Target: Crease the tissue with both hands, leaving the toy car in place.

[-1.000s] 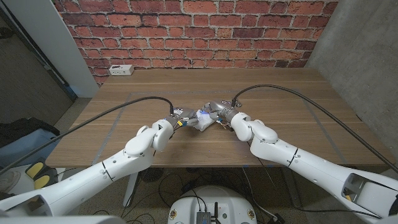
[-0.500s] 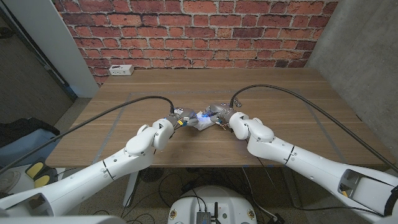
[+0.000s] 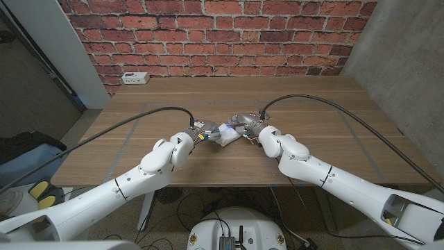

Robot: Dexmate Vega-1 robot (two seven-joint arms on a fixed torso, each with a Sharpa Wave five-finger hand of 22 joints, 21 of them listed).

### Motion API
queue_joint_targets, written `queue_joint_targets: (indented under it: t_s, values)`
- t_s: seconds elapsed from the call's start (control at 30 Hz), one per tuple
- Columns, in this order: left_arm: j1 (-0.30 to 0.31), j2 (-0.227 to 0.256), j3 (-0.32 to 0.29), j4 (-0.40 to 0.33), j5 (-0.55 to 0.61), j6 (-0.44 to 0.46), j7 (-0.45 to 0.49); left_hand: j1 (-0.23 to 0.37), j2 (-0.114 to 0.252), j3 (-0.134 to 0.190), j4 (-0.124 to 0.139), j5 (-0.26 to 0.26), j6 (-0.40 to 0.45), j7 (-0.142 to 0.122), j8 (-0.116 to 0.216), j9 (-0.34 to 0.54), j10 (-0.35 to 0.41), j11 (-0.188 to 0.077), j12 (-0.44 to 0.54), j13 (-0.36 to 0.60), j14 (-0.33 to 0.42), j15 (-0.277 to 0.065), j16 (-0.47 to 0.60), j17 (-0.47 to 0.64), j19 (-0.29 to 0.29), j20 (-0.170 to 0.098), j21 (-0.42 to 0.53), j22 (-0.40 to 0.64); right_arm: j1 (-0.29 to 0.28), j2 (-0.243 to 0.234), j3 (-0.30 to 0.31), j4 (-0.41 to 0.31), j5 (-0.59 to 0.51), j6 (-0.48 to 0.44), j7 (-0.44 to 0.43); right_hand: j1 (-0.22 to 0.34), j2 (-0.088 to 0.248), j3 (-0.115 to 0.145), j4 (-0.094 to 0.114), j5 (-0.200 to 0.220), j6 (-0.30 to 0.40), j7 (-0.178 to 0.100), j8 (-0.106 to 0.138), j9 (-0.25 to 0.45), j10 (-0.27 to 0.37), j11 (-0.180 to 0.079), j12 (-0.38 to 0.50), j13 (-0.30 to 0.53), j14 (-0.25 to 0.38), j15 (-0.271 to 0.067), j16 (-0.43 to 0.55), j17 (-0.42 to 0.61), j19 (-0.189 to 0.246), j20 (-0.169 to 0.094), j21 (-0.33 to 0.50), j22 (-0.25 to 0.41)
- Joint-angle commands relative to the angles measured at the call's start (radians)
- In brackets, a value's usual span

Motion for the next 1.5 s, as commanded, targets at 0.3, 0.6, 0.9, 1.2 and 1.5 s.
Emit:
queue_joint_targets:
  t_s: [0.3, 0.6, 0.9, 1.2, 1.5]
  values:
    - [-0.004, -0.007, 0.005, -0.004, 0.022, 0.015, 0.0, -0.011, 0.008, 0.005, 0.01, -0.001, -0.006, -0.003, 0.007, -0.001, -0.005, -0.004, 0.0, 0.001, -0.006, 0.003, 0.0, 0.001, -0.007, 0.002, -0.002, 0.005, -0.075, -0.055, 0.054, -0.075, -0.008, 0.021, -0.08, -0.123, -0.038, -0.108, 0.007, -0.013, 0.24, 0.063, 0.068, 0.011, 0.214, 0.04, 0.106, 0.044, 0.167, -0.155, 0.12, 0.076, 0.063, 0.014, 0.042, -0.006]
    - [-0.007, -0.014, 0.007, -0.002, 0.029, 0.022, -0.001, -0.014, 0.007, 0.007, 0.013, -0.001, -0.009, -0.004, 0.007, -0.001, -0.006, -0.004, 0.001, 0.001, -0.007, 0.0, 0.001, 0.001, -0.006, 0.001, -0.003, 0.005, -0.057, -0.045, 0.035, -0.056, 0.004, 0.023, -0.02, -0.111, -0.03, -0.1, -0.009, -0.011, 0.268, 0.056, 0.075, 0.012, 0.231, 0.026, 0.116, 0.05, 0.152, -0.165, 0.108, 0.076, 0.062, 0.011, 0.044, -0.006]
    - [-0.009, -0.016, 0.009, -0.001, 0.033, 0.026, -0.006, -0.017, 0.007, 0.009, 0.015, -0.001, -0.011, -0.004, 0.008, -0.001, -0.007, -0.003, 0.002, 0.001, -0.007, 0.0, 0.002, 0.001, -0.006, 0.001, -0.004, 0.005, -0.037, -0.026, 0.016, -0.028, 0.008, 0.016, 0.012, -0.116, -0.029, -0.099, -0.011, -0.013, 0.267, 0.056, 0.071, 0.012, 0.227, 0.027, 0.116, 0.053, 0.142, -0.161, 0.097, 0.072, 0.06, 0.013, 0.046, -0.006]
    - [-0.013, -0.017, 0.007, 0.005, 0.027, 0.02, -0.005, -0.02, 0.007, 0.011, 0.017, -0.001, -0.01, -0.004, 0.009, -0.001, -0.008, -0.004, 0.003, 0.0, -0.007, 0.0, 0.003, 0.001, -0.007, 0.001, -0.005, 0.006, -0.016, -0.02, 0.0, -0.012, 0.008, -0.014, 0.047, -0.111, -0.026, -0.084, -0.022, -0.01, 0.28, 0.071, 0.071, 0.012, 0.236, 0.035, 0.122, 0.057, 0.149, -0.158, 0.079, 0.056, 0.06, 0.016, 0.049, -0.007]
    - [-0.013, -0.016, 0.006, 0.007, 0.024, 0.021, -0.004, -0.023, 0.007, 0.012, 0.02, -0.001, -0.011, -0.003, 0.01, -0.001, -0.009, -0.004, 0.004, 0.0, -0.007, 0.0, 0.004, 0.001, -0.007, 0.0, -0.006, 0.006, 0.0, -0.02, -0.013, -0.001, 0.0, -0.024, 0.054, -0.115, -0.025, -0.084, -0.024, -0.011, 0.278, 0.069, 0.067, 0.012, 0.233, 0.038, 0.121, 0.059, 0.147, -0.159, 0.075, 0.057, 0.058, 0.016, 0.05, -0.007]
